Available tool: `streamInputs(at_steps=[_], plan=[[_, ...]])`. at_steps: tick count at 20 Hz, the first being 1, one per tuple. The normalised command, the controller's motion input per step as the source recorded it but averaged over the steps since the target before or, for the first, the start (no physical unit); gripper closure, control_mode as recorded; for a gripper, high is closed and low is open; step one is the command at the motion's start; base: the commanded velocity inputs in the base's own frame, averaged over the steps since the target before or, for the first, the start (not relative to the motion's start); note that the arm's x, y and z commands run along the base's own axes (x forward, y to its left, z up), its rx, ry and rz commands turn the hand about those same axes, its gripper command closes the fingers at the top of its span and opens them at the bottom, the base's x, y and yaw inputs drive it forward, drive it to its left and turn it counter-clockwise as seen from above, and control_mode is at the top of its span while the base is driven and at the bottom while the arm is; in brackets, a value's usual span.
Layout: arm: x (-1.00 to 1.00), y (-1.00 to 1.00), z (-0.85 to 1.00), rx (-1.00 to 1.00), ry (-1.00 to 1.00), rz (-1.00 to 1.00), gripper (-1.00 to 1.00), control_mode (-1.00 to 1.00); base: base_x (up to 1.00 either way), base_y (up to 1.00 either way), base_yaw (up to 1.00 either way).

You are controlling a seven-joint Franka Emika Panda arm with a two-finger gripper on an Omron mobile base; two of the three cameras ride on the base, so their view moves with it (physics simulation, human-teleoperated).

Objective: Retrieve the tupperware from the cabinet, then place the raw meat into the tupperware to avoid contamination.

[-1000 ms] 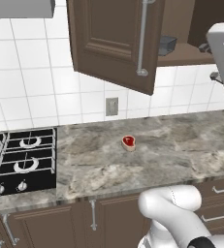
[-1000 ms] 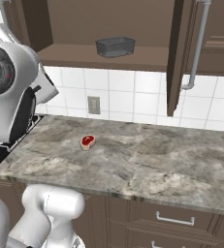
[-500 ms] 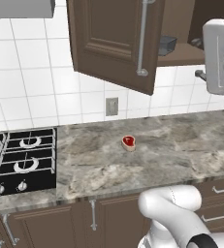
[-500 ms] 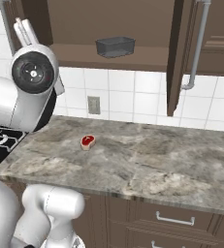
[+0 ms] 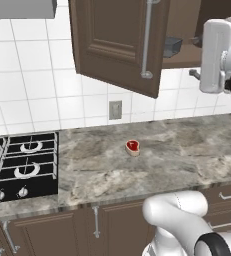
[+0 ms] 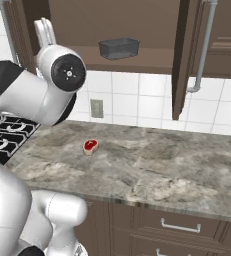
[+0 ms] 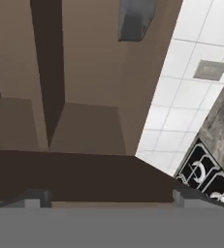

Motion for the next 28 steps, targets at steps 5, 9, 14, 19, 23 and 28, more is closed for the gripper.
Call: streamInputs(at_steps=[5,9,14,19,23,28], plan=[[0.43,0.12,0.0,0.01,0.13,0.09,-1.0,-1.0,0.0,0.0,0.0],[0.34,0.11,-0.02,0.0,0.15,0.09,-1.0,-1.0,0.0,0.0,0.0],[0.08,0.1,0.0,0.05,0.08,0.13,-1.0,-1.0,0.0,0.0,0.0],[0.0,0.18,-0.02,0.09,0.05,0.16,-1.0,-1.0,0.0,0.0,0.0],[0.0,0.32,-0.18,0.05,0.0,0.15,-1.0,-1.0,0.0,0.0,0.0],[0.06,0.25,-0.06,0.02,0.0,0.14,-1.0,-1.0,0.0,0.0,0.0]])
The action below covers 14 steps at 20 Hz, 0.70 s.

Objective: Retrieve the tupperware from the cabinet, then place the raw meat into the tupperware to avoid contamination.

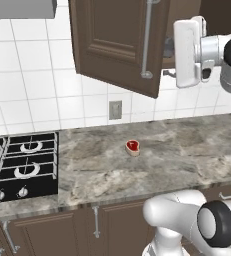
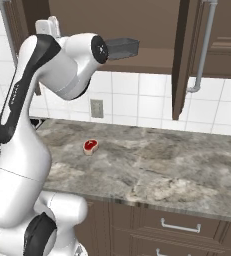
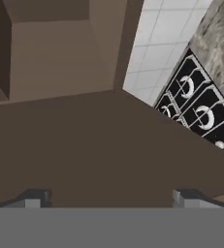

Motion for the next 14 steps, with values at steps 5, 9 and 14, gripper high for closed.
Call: streamInputs(at_steps=[5,9,14], plan=[[0.11,0.07,0.0,0.0,0.0,0.15,-1.0,-1.0,0.0,0.0,0.0],[0.16,0.04,-0.01,0.0,0.0,0.14,-1.0,-1.0,0.0,0.0,0.0],[0.03,0.06,0.0,0.01,0.0,0.14,-1.0,-1.0,0.0,0.0,0.0]])
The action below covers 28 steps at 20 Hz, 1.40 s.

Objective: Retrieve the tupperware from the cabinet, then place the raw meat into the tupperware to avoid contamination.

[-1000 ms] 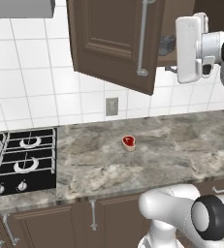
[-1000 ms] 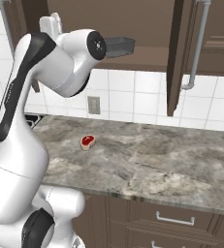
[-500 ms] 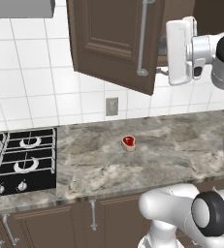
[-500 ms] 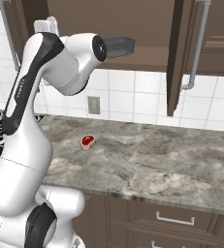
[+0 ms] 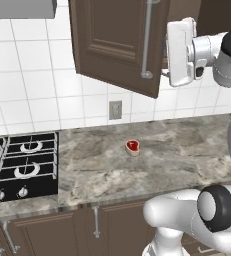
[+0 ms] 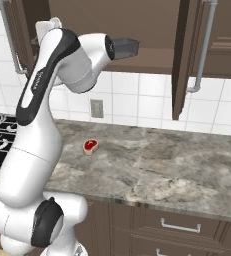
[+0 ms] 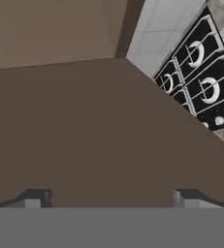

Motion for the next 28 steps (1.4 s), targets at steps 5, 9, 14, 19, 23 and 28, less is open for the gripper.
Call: streamInputs(at_steps=[5,9,14,19,23,28], plan=[[-0.21,0.37,0.0,0.05,0.0,0.13,-1.0,-1.0,0.0,0.0,0.0],[-0.07,0.57,-0.03,0.04,0.04,0.12,-1.0,-1.0,0.0,0.0,0.0],[-0.15,0.72,0.0,0.01,0.02,0.11,-1.0,-1.0,0.0,0.0,0.0],[-0.07,0.98,-0.1,-0.04,-0.06,0.02,-1.0,-1.0,0.0,0.0,0.0],[-0.09,0.7,-0.01,-0.11,-0.18,0.0,-1.0,-1.0,0.0,0.0,0.0],[-0.13,0.38,0.0,-0.13,-0.21,0.0,-1.0,-1.0,0.0,0.0,0.0]])
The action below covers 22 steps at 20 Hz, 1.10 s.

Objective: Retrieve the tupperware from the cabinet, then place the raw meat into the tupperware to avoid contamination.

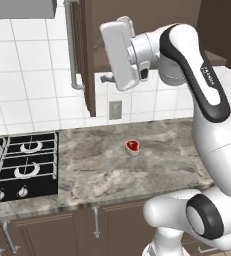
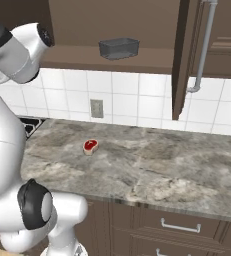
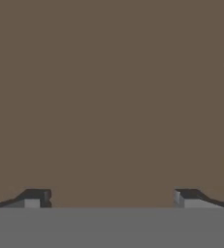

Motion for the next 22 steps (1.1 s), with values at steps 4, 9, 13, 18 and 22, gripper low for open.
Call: streamInputs(at_steps=[4,9,13,18,22], plan=[[-0.21,0.0,-0.01,-0.09,-0.15,0.0,-1.0,-1.0,0.0,0.0,0.0],[-0.32,-0.32,-0.01,-0.06,-0.17,0.0,-1.0,-1.0,0.0,0.0,0.0],[-0.54,-0.51,0.0,-0.05,-0.24,0.0,-1.0,-1.0,0.0,0.0,0.0],[-0.59,-0.59,0.0,-0.04,-0.27,0.0,-1.0,-1.0,0.0,0.0,0.0],[-0.69,-0.61,-0.04,-0.08,-0.34,0.0,-1.0,-1.0,0.0,0.0,0.0]])
